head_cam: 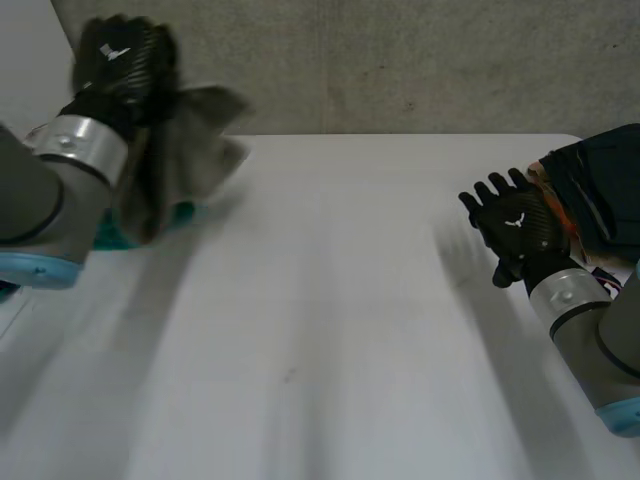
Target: Fold the laundry.
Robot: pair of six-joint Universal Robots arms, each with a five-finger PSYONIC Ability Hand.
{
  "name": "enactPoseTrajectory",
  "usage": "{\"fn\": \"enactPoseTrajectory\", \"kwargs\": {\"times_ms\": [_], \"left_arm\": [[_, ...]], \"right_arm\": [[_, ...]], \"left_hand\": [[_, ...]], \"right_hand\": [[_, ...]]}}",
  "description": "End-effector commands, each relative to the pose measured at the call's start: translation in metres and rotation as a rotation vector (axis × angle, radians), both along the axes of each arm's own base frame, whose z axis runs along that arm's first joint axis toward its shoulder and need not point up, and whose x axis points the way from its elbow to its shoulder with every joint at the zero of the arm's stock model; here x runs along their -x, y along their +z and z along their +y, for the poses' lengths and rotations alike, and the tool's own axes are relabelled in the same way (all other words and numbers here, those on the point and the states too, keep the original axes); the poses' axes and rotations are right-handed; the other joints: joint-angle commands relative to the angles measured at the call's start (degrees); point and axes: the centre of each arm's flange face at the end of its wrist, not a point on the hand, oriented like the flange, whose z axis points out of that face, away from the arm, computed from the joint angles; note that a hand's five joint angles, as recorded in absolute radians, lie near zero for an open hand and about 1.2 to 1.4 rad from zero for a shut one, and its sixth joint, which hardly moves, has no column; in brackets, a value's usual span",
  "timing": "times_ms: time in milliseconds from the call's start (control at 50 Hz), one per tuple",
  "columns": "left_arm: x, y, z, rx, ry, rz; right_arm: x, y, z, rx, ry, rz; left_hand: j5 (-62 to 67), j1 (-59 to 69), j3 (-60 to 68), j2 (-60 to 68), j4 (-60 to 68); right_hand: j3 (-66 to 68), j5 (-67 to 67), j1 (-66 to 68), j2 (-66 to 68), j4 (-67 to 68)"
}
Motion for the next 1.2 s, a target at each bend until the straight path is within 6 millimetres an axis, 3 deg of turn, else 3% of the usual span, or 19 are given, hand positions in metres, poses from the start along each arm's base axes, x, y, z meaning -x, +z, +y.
{"fn": "enactPoseTrajectory", "kwargs": {"times_ms": [20,40,100,120,200,240,260,300,360,540,720,820,920,1020,1100,1180,1200], "left_arm": [[0.083,-0.035,0.064,-0.11,-0.294,0.008],[0.1,-0.059,0.074,-0.164,-0.339,-0.02],[0.119,-0.098,0.085,-0.236,-0.385,-0.072],[0.128,-0.119,0.092,-0.263,-0.402,-0.118],[0.139,-0.149,0.101,-0.251,-0.403,-0.234],[0.142,-0.149,0.104,-0.226,-0.402,-0.268],[0.143,-0.147,0.107,-0.206,-0.397,-0.287],[0.142,-0.144,0.109,-0.196,-0.387,-0.292],[0.138,-0.121,0.11,-0.166,-0.343,-0.264],[0.117,-0.078,0.126,-0.154,-0.271,-0.234],[0.119,-0.079,0.144,-0.192,-0.316,-0.275],[0.132,-0.109,0.141,-0.222,-0.345,-0.332],[0.144,-0.13,0.133,-0.217,-0.342,-0.39],[0.149,-0.142,0.13,-0.186,-0.336,-0.459],[0.148,-0.137,0.127,-0.159,-0.318,-0.473],[0.148,-0.129,0.126,-0.143,-0.311,-0.451],[0.147,-0.118,0.127,-0.13,-0.308,-0.429]], "right_arm": [[0.012,0.017,-0.009,0.043,-0.08,-0.023],[0.015,0.019,-0.011,0.046,-0.087,-0.025],[0.025,0.023,-0.015,0.031,-0.115,-0.038],[0.026,0.024,-0.015,0.022,-0.119,-0.044],[0.029,0.027,-0.017,-0.045,-0.126,-0.096],[0.031,0.027,-0.017,-0.1,-0.136,-0.13],[0.032,0.028,-0.018,-0.114,-0.139,-0.141],[0.033,0.03,-0.017,-0.16,-0.139,-0.158],[0.032,0.03,-0.014,-0.206,-0.122,-0.166],[0.026,0.03,-0.002,-0.334,-0.061,-0.134],[0.02,0.025,0.017,-0.446,0.023,-0.04],[0.018,0.014,0.021,-0.448,0.067,0.007],[0.017,-0.009,0.011,-0.434,0.078,0.033],[0.016,-0.017,0.004,-0.417,0.08,0.031],[0.013,-0.028,-0.003,-0.403,0.085,0.033],[0.006,-0.034,-0.006,-0.393,0.107,0.034],[0.005,-0.035,-0.007,-0.394,0.11,0.033]], "left_hand": [[13.7,16.0,11.9,11.5,11.4],[13.7,16.0,11.9,11.5,11.4],[13.7,16.0,11.9,11.5,11.4],[13.7,16.0,11.9,11.5,11.4],[13.7,16.0,11.9,11.5,11.4],[10.8,13.2,9.1,8.7,8.6],[-0.3,2.0,-2.1,-2.5,-2.6],[-11.2,-8.8,-12.9,-13.3,-13.4],[-26.7,-24.3,-28.4,-28.8,-28.9],[-34.1,-31.8,-35.8,-36.3,-36.4],[-34.1,-31.8,-35.8,-36.3,-36.4],[-33.8,-31.4,-35.5,-35.9,-36.0],[-30.7,-28.4,-32.5,-32.9,-33.0],[-13.3,-10.9,-15.0,-15.5,-15.5],[13.6,15.9,11.9,11.4,11.3],[13.7,16.0,11.9,11.5,11.4],[13.7,16.0,11.9,11.5,11.4]], "right_hand": [[-2.2,-2.5,-3.3,-2.3,-2.3],[-2.2,-2.5,-3.3,-2.3,-2.3],[-2.2,-2.5,-3.3,-2.3,-2.3],[-2.2,-2.5,-3.3,-2.3,-2.3],[-2.2,-2.5,-3.3,-2.3,-2.3],[-2.2,-2.5,-3.3,-2.3,-2.3],[-2.2,-2.5,-3.3,-2.3,-2.3],[-2.2,-2.5,-3.3,-2.3,-2.3],[-2.2,-2.5,-3.3,-2.3,-2.3],[-2.2,-2.5,-3.3,-2.3,-2.3],[-2.2,-2.5,-3.3,-2.3,-2.3],[-2.2,-2.5,-3.3,-2.3,-2.3],[0.4,0.1,-0.7,0.2,0.3],[4.6,4.3,3.5,4.5,4.5],[11.3,11.0,10.3,11.2,11.3],[14.9,14.6,13.8,14.7,14.8],[14.9,14.6,13.8,14.7,14.8]]}}
